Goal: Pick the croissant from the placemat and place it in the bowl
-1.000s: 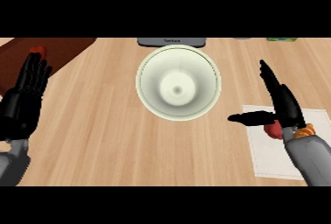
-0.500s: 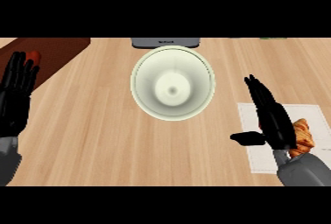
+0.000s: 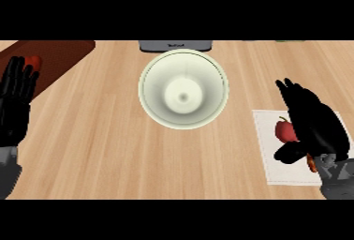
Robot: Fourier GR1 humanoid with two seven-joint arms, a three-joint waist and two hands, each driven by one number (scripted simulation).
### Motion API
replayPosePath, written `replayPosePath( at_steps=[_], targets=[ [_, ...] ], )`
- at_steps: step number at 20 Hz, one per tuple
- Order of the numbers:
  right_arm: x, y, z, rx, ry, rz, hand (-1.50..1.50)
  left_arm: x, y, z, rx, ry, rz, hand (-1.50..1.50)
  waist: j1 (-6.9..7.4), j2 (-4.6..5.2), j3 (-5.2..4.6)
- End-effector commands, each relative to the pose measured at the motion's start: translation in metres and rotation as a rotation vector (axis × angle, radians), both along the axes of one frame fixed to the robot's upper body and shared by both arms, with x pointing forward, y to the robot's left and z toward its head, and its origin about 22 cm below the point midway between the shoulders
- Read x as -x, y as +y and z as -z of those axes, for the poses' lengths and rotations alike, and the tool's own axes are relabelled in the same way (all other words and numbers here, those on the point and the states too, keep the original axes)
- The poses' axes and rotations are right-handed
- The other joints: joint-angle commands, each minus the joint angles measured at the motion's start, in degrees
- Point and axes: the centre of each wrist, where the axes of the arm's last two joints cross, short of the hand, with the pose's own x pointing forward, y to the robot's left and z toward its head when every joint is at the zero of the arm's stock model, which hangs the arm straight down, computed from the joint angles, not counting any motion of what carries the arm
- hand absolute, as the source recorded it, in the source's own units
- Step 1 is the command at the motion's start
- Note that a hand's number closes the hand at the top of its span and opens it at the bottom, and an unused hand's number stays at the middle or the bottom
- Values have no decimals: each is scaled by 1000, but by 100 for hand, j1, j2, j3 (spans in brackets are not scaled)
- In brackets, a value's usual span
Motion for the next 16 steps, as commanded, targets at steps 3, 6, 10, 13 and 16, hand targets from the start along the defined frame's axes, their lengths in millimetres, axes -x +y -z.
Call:
replayPosePath(
  at_steps=[3,6,10,13,16],
  targets=[
    [12,16,-33,164,285,64,-150,0,-2,10,-4,-10,19,0,47,39,14],
    [15,11,-37,244,403,73,-150,-8,-1,-11,-8,-1,7,0,33,34,20],
    [9,6,-55,190,445,117,-150,-2,-1,-7,3,-8,18,0,119,41,25],
    [14,-10,-52,223,468,137,-150,-3,-2,3,0,-16,18,0,72,54,27],
    [5,-8,-43,200,470,161,-150,-8,-4,-1,3,-23,26,0,123,70,32]
  ],
)
